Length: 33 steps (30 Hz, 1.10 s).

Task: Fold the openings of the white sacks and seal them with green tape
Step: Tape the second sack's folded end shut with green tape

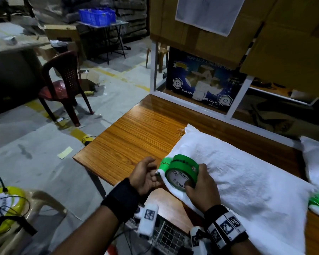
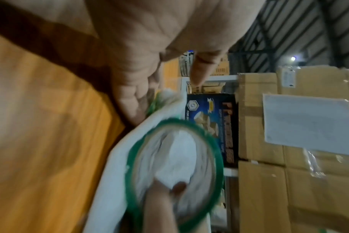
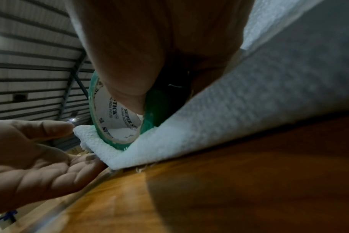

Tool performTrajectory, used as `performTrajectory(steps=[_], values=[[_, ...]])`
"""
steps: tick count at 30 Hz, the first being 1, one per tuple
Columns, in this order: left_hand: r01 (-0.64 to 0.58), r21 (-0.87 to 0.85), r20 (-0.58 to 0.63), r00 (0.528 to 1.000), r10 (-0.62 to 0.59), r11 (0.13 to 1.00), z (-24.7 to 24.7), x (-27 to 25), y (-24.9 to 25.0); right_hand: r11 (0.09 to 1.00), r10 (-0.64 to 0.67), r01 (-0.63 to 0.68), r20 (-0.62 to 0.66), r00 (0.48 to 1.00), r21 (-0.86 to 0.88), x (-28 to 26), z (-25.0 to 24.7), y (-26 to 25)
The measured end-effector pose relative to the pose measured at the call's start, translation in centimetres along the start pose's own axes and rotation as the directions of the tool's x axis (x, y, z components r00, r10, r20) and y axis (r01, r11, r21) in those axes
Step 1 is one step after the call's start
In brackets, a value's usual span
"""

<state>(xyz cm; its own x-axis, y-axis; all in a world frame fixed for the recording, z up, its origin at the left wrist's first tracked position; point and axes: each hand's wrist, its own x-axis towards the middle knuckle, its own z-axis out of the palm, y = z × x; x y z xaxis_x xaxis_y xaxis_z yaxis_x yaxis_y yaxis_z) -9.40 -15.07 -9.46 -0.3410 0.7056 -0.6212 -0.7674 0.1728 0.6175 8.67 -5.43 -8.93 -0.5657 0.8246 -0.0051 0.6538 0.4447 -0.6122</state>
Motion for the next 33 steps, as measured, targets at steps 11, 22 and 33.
performTrajectory(steps=[11, 22, 33], values=[[-0.142, 0.561, -0.042, 0.979, 0.199, 0.815, 0.2, 1.7, 2.1, 0.999, -0.035, 0.035, -0.006, 0.999, 0.035, -0.5, 0.1, 0.7], [-0.114, 0.576, 0.042, 0.993, 0.109, 0.809, -0.2, 2.3, 4.2, 0.999, -0.047, 0.048, 0.016, 0.999, -0.013, -0.1, 0.1, 0.7], [-0.066, 0.612, 0.055, 0.998, 0.041, 0.788, -0.3, 1.9, 4.1, 0.999, -0.021, 0.020, 0.012, 1.000, 0.025, 0.4, 0.2, 1.0]])
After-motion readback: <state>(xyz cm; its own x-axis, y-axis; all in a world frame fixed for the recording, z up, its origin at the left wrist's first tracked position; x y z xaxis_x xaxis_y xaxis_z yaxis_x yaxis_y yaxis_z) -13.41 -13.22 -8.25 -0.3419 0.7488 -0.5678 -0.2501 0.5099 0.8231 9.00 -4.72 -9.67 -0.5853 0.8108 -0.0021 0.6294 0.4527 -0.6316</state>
